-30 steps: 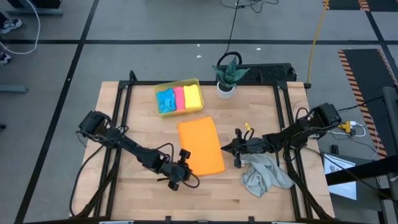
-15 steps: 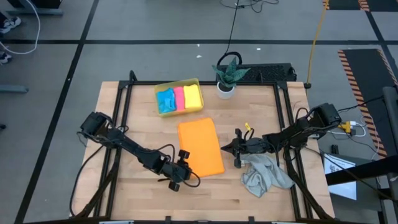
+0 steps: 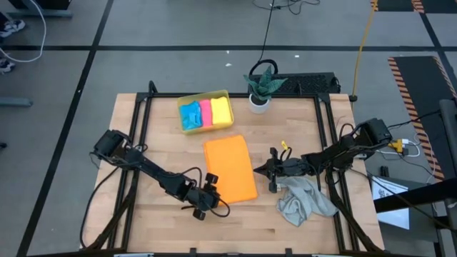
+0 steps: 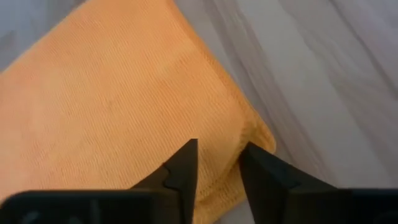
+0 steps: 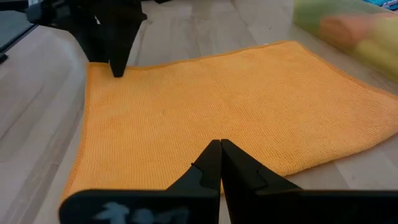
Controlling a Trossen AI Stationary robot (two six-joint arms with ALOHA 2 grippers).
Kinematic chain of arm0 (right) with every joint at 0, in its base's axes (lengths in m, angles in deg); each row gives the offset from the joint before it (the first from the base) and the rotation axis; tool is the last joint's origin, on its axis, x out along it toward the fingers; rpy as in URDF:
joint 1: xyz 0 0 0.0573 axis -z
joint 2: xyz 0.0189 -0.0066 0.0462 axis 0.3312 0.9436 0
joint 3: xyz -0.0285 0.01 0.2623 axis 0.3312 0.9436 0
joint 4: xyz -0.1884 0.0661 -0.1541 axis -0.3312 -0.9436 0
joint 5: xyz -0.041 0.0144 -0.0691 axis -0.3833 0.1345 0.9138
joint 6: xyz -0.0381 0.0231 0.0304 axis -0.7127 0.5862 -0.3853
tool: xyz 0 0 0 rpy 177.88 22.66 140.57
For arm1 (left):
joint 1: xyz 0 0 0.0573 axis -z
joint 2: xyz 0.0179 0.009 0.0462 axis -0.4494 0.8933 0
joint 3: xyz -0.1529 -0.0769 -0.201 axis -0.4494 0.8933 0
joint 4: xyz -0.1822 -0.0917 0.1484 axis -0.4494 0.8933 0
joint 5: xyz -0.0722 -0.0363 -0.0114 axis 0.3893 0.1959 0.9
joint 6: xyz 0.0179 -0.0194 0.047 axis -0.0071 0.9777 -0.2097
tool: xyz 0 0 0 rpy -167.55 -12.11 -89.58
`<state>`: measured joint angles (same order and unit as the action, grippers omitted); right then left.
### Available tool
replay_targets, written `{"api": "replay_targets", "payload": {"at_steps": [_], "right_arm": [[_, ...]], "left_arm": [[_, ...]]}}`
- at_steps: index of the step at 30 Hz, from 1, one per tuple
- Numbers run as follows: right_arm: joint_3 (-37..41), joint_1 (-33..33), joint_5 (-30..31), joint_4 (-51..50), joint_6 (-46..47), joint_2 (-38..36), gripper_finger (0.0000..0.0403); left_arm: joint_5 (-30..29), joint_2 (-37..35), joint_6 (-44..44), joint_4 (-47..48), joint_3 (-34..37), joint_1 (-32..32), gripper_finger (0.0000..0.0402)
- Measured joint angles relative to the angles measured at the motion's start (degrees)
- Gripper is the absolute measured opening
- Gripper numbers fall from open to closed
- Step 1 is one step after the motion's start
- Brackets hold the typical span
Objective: Fold microfiber towels
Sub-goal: Fold the orange microfiber cloth
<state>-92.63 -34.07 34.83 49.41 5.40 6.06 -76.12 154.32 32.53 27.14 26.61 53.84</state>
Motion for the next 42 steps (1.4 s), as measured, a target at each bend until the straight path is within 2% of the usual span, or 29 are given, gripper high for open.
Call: {"api": "replay_targets", "payload": {"at_steps": [7,19,30,34,42], "right_arm": [[0.00,0.00,-0.01,0.00,0.02,0.00,0.0000],[0.00,0.00,-0.01,0.00,0.02,0.00,0.0000],[0.00,0.00,-0.01,-0.21,0.21,0.00,0.0000],[0.00,0.01,-0.01,-0.15,0.22,0.00,0.0000],[-0.02,0.01,-0.01,-0.02,0.23,0.00,0.0000]], "left_arm": [[-0.17,-0.02,-1.17,1.82,0.00,0.00,0.0011],[-2.24,-6.37,-1.79,4.05,0.00,1.07,0.0011],[0.27,-2.45,1.57,4.23,-0.04,1.95,0.0006],[0.36,-1.18,1.01,4.59,0.00,2.17,0.0030],[0.40,-1.31,2.20,5.38,0.00,2.22,0.0147]]}}
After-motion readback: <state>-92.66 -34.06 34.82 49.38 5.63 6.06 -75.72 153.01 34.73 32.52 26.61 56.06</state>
